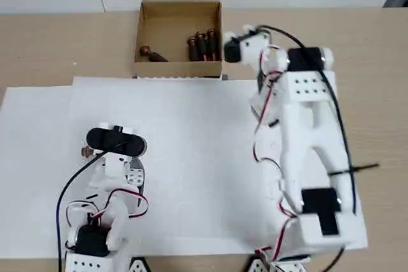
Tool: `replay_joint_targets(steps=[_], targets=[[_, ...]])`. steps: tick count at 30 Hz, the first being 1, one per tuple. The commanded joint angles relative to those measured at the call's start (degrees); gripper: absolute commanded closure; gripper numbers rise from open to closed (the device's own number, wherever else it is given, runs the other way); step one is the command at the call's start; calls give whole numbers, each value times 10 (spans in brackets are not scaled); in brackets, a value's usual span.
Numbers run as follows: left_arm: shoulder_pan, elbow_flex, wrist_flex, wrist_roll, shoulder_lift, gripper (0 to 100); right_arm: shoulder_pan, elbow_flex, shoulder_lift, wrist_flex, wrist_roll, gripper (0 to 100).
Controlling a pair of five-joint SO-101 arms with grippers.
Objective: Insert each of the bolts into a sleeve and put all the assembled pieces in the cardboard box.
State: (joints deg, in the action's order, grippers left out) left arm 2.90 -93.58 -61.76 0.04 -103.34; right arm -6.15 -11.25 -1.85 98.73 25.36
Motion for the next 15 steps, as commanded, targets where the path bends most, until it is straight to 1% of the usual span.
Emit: replay_joint_targets(steps=[1,5,10,15], targets=[[4,4,12,-2,-4,994,39,65,80,7,-14,996],[-2,12,11,-2,-4,994,102,140,138,4,-14,996],[-2,76,8,-2,0,994,173,210,188,3,-14,996],[-2,164,-55,-1,0,994,214,249,234,0,-14,996]])
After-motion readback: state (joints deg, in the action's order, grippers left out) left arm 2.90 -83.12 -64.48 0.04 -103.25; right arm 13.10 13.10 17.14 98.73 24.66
